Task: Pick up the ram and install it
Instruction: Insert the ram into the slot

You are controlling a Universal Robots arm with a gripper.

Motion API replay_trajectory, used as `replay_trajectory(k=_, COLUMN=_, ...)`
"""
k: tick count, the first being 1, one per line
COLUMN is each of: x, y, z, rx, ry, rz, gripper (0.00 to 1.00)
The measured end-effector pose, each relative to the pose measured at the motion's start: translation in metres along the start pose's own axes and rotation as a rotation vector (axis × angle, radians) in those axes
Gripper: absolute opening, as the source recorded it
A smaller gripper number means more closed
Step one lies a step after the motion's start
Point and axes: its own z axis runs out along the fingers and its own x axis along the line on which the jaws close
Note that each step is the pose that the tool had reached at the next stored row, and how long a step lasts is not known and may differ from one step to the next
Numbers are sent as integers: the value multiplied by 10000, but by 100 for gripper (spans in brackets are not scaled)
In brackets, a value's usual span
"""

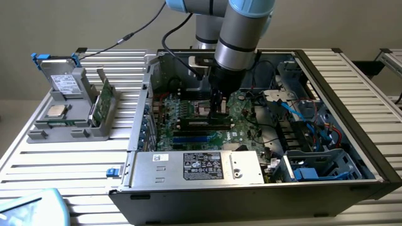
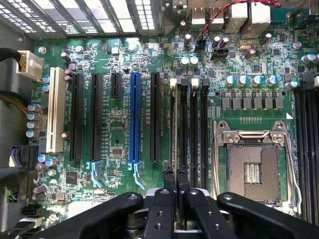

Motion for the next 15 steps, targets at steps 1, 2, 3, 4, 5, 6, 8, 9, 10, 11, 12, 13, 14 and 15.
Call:
replay_trajectory(k=1, x=-2, y=0, z=-1, rx=0, ry=3, rz=0, gripper=13)
replay_trajectory(k=2, x=-5, y=1, z=-1, rx=-1, ry=7, rz=1, gripper=13)
replay_trajectory(k=3, x=-7, y=1, z=-1, rx=0, ry=8, rz=2, gripper=13)
replay_trajectory(k=4, x=-6, y=1, z=-1, rx=-1, ry=10, rz=3, gripper=13)
replay_trajectory(k=5, x=-6, y=1, z=-1, rx=-1, ry=13, rz=3, gripper=13)
replay_trajectory(k=6, x=-7, y=1, z=0, rx=-1, ry=13, rz=3, gripper=13)
replay_trajectory(k=8, x=-7, y=1, z=3, rx=-2, ry=12, rz=3, gripper=13)
replay_trajectory(k=9, x=-7, y=0, z=5, rx=-1, ry=11, rz=3, gripper=13)
replay_trajectory(k=10, x=-8, y=-1, z=11, rx=-2, ry=12, rz=2, gripper=13)
replay_trajectory(k=11, x=-8, y=-1, z=14, rx=-3, ry=12, rz=1, gripper=13)
replay_trajectory(k=12, x=-8, y=-1, z=14, rx=-2, ry=11, rz=1, gripper=13)
replay_trajectory(k=13, x=-8, y=-2, z=14, rx=-3, ry=11, rz=-1, gripper=13)
replay_trajectory(k=14, x=-8, y=-4, z=14, rx=-3, ry=10, rz=-3, gripper=13)
replay_trajectory(k=15, x=-6, y=-7, z=14, rx=-5, ry=9, rz=-5, gripper=13)
